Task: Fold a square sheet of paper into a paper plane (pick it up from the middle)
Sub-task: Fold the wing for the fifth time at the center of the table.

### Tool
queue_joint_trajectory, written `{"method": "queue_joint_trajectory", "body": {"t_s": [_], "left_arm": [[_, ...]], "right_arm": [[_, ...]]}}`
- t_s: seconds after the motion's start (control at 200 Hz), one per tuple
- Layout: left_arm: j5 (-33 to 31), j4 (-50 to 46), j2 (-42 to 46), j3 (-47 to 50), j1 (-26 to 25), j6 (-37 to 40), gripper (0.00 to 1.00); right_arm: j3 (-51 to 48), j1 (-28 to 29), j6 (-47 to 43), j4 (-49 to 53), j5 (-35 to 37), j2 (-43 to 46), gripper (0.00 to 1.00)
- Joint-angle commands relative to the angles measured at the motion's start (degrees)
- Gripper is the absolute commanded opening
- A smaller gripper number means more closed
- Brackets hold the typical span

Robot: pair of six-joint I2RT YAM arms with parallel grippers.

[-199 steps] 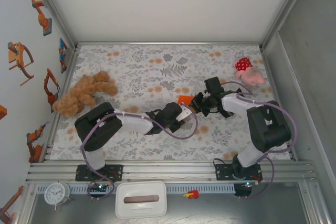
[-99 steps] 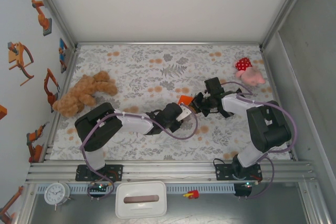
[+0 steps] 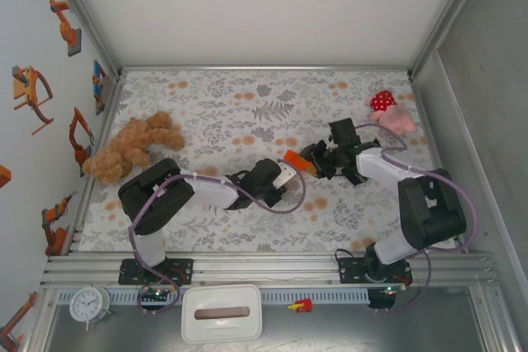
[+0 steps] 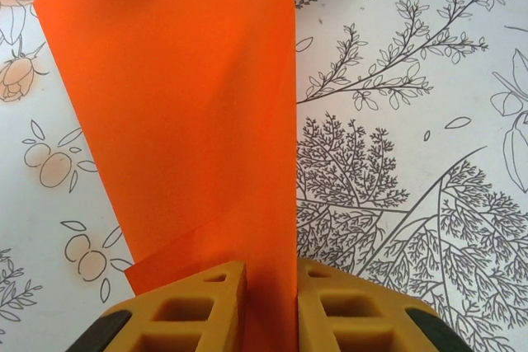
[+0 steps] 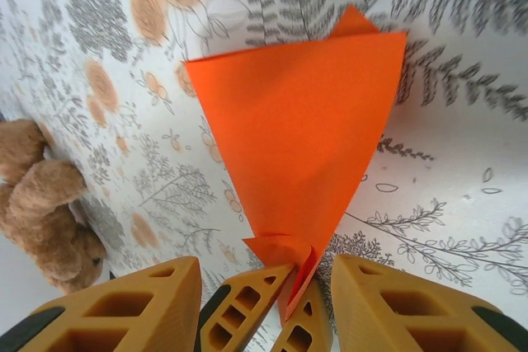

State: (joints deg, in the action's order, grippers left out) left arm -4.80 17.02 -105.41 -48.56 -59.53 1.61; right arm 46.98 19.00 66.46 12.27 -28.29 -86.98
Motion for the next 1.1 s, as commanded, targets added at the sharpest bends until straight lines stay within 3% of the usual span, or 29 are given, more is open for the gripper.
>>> {"method": "queue_joint_trajectory", "body": {"t_s": [0.0, 0.285, 0.601, 0.871, 1.097], "left_arm": [[4.2, 1.0, -0.8, 1.3, 1.1, -2.7, 0.22], [10.6, 1.2, -0.8, 1.6, 3.4, -6.6, 0.22], [17.0, -0.9, -1.0, -0.4, 5.3, -18.7, 0.19], [21.8, 2.4, -2.5, 0.6, 7.1, -26.0, 0.19], [27.8, 4.6, -4.3, 0.9, 9.4, -31.5, 0.19]], "right_arm": [[-0.3, -1.2, -2.7, 3.7, 3.6, 3.1, 0.45], [-1.9, -2.2, -7.0, 5.5, 7.1, 7.6, 0.45], [-8.5, -2.2, -13.7, -1.7, 7.5, 12.7, 0.48], [-12.0, -1.5, -16.1, -7.7, 4.3, 10.5, 0.53], [-9.3, 1.7, -19.8, -6.3, 5.0, 6.1, 0.53]]}}
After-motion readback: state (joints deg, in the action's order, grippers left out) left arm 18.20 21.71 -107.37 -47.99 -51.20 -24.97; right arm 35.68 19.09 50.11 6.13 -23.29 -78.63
